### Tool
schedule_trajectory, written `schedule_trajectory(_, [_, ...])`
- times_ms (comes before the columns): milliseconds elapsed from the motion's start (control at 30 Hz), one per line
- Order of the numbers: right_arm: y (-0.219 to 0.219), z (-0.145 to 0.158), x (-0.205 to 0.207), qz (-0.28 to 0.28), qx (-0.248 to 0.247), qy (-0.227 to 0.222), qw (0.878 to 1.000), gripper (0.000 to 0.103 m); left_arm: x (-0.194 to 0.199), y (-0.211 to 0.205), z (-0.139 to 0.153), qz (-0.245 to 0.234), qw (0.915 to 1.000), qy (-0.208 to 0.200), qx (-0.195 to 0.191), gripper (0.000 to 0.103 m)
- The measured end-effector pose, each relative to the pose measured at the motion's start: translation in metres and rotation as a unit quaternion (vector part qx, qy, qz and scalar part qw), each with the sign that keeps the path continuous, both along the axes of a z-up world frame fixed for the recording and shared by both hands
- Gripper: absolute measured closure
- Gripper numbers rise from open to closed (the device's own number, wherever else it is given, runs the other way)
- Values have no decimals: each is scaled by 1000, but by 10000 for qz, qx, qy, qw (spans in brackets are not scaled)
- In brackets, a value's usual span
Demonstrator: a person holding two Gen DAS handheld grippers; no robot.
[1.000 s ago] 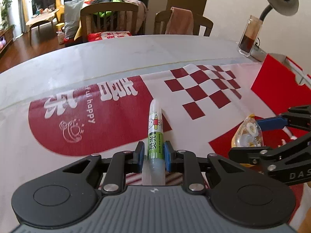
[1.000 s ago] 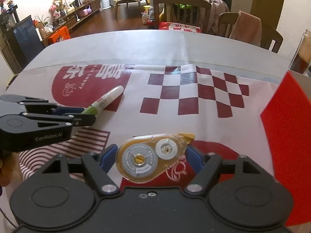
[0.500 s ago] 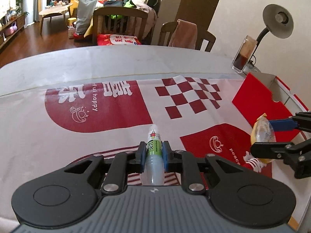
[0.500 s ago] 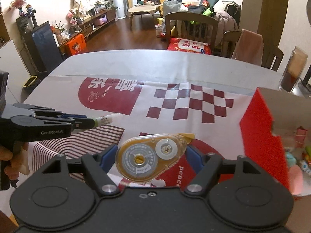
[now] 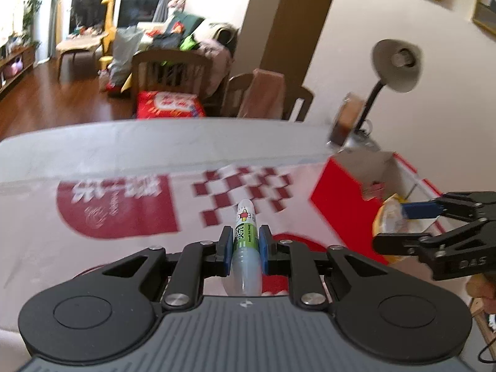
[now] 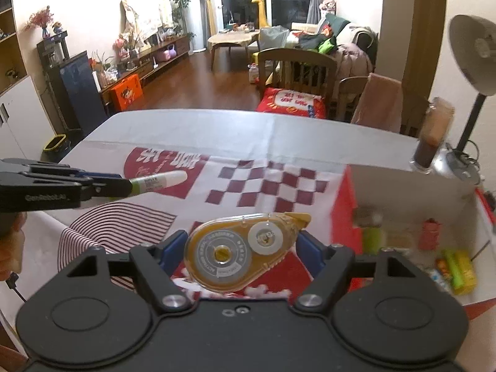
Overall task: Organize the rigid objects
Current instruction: 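Carry the glue pen and tape roller with both tools into the red shoebox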
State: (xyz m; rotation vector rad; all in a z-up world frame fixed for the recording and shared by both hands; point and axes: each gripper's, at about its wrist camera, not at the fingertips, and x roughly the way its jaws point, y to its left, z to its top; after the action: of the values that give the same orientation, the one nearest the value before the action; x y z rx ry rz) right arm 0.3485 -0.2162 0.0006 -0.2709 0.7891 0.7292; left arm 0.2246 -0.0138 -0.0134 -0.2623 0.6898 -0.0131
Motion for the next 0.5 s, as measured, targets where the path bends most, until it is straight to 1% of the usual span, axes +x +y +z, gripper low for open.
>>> schedule_trajectory(167, [-33,9,15,-127,44,-89,9999,28,16,-42,19,-182,9993,-269,183,87])
schedule_trajectory(233, [-46,11,22,-174,55,-115,9998,28,23,-56,22,-233,9991,-309,160,87])
schedule_trajectory(500, [-101,13,51,-421,33,-188,9989,28,66,-121,33,-527,9971,-434,326,87])
